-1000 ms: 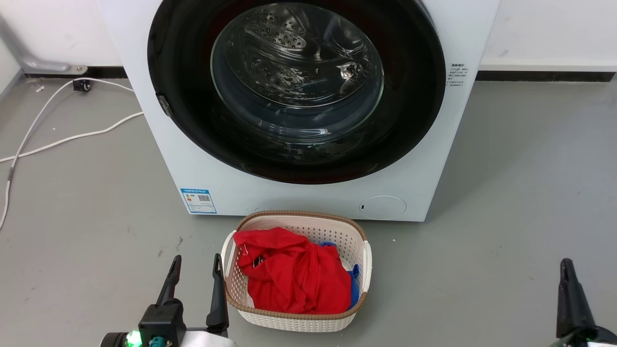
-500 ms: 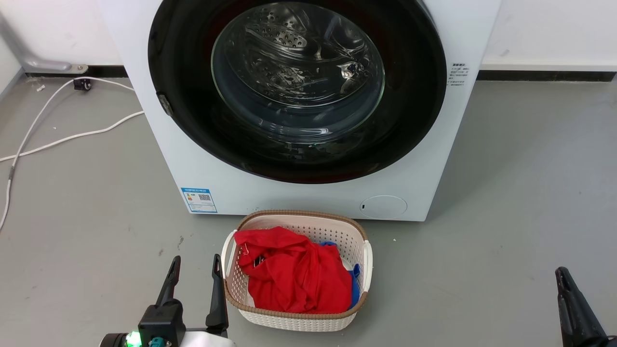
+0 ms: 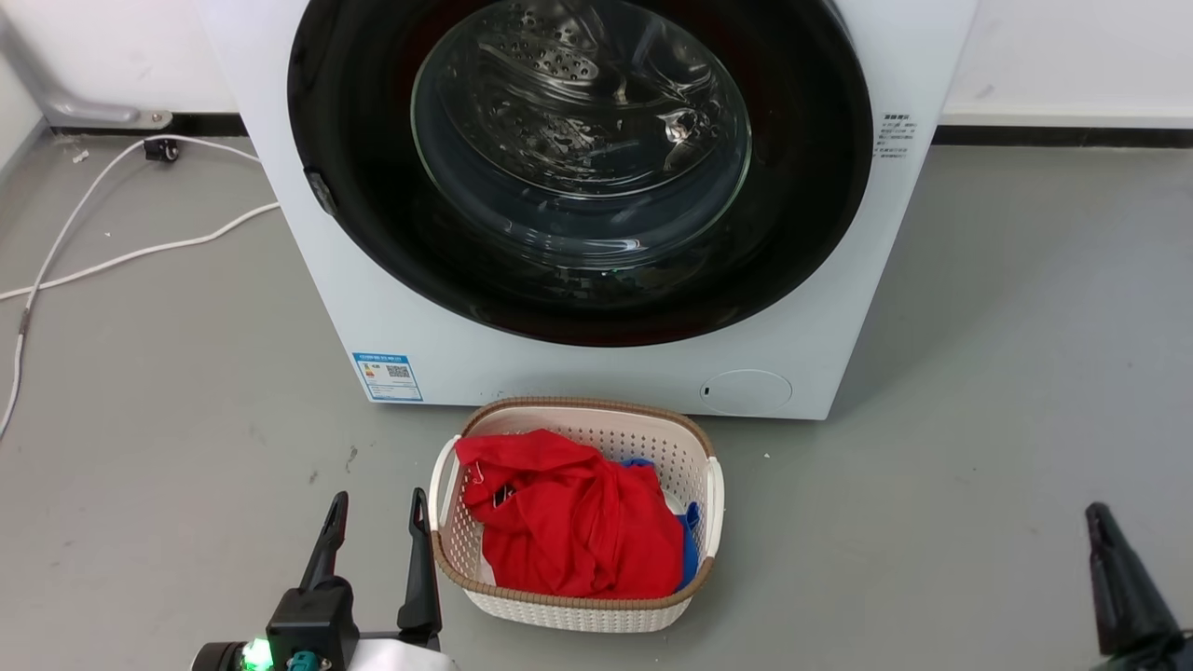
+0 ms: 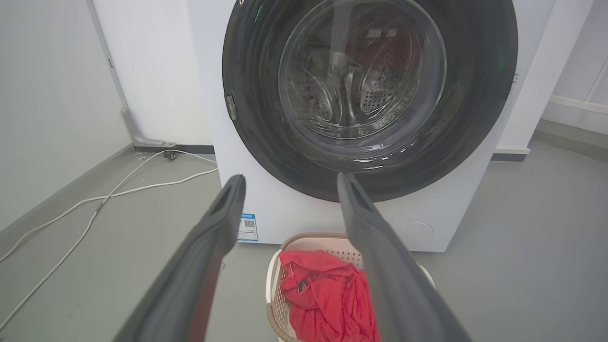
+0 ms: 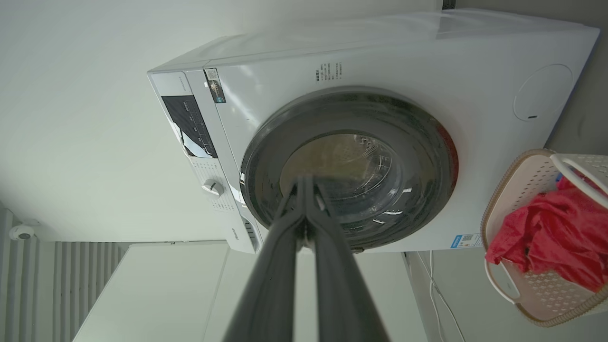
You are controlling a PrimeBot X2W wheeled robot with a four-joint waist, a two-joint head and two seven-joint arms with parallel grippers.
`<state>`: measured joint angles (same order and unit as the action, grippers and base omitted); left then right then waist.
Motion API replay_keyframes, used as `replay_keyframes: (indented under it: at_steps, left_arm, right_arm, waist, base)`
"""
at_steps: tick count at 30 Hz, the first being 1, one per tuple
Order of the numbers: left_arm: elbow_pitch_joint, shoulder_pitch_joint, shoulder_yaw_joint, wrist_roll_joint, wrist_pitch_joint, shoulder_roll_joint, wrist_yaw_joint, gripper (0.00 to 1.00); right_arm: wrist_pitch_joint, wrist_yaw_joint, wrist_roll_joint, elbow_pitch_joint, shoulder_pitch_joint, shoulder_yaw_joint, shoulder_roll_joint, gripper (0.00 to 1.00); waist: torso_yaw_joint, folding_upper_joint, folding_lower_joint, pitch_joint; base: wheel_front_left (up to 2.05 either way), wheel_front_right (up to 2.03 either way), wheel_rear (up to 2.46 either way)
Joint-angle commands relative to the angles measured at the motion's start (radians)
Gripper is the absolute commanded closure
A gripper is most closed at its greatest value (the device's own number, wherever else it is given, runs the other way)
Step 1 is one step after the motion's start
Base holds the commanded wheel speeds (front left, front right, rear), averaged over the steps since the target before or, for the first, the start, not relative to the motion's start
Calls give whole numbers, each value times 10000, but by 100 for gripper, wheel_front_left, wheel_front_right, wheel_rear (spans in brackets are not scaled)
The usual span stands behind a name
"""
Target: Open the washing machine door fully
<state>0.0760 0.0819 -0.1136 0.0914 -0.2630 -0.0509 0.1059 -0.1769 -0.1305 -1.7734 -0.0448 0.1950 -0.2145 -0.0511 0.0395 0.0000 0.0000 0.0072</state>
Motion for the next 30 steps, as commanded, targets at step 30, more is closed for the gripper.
replay_keyframes:
  at_steps: [30]
  left_arm:
    - [-1134,-2674,-737,-401,-27,6,600,0]
  right_arm:
    - [-985,-4,1872,2962,-8761,-1555,-3126,100]
  waist:
    - [1066,0,0,4194]
  base:
    - [0,0,0]
